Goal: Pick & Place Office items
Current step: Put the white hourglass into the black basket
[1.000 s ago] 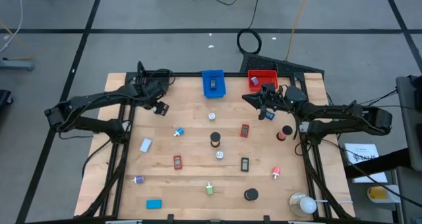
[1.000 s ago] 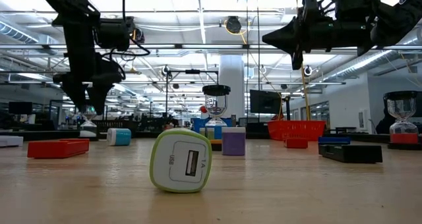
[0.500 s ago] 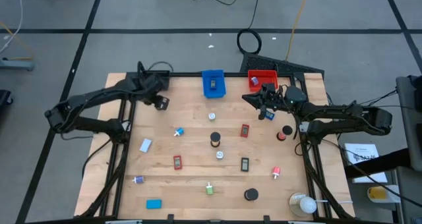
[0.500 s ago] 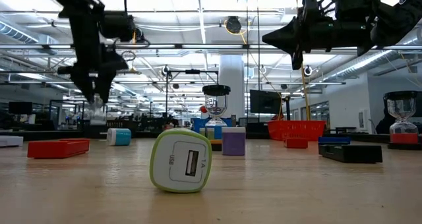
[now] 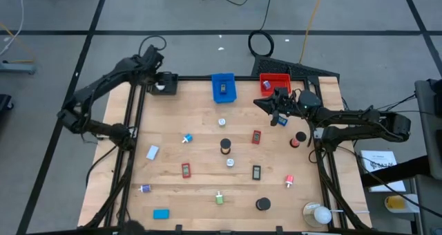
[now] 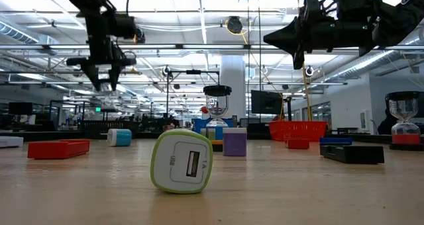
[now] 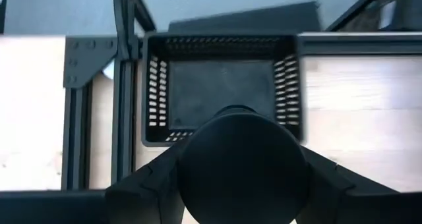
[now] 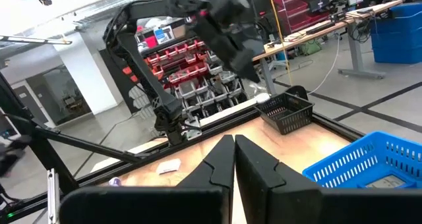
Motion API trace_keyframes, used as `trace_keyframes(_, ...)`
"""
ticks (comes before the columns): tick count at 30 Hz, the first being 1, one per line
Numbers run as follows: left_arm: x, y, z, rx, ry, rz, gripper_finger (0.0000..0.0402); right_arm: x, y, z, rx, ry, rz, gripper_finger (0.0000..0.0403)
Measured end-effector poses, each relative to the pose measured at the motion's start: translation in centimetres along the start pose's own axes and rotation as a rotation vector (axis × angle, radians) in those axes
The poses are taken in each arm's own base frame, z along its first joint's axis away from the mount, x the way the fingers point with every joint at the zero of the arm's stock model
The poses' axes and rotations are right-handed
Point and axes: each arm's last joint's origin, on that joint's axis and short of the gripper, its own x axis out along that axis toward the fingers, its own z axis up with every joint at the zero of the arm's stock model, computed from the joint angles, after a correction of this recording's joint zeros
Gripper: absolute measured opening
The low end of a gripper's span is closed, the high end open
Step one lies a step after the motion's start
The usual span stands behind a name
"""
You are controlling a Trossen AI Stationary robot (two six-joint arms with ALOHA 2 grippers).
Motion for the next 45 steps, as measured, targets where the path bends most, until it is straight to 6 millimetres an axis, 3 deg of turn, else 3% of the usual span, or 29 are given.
trace_keyframes(5, 2.8, 0.1, 1.3, -0.012, 0.024, 0.033, 0.0207, 0.0, 0.0, 0.1, -0.002, -0.006, 0.002, 0.0006)
trace_keyframes(14, 5.1, 1.4, 2.8, -0.107, 0.009, 0.079, 0.0207, 0.0, 0.2, 0.4, -0.020, -0.045, 0.017, 0.0006)
trace_keyframes(35, 7.8, 1.1, 3.1, -0.259, 0.012, 0.161, 0.0207, 0.0, 0.3, 0.7, -0.049, -0.074, 0.027, 0.0006)
trace_keyframes(45, 7.9, 1.2, 3.2, -0.292, 0.001, 0.176, 0.0207, 0.0, 0.3, 0.8, -0.051, -0.081, 0.030, 0.0006)
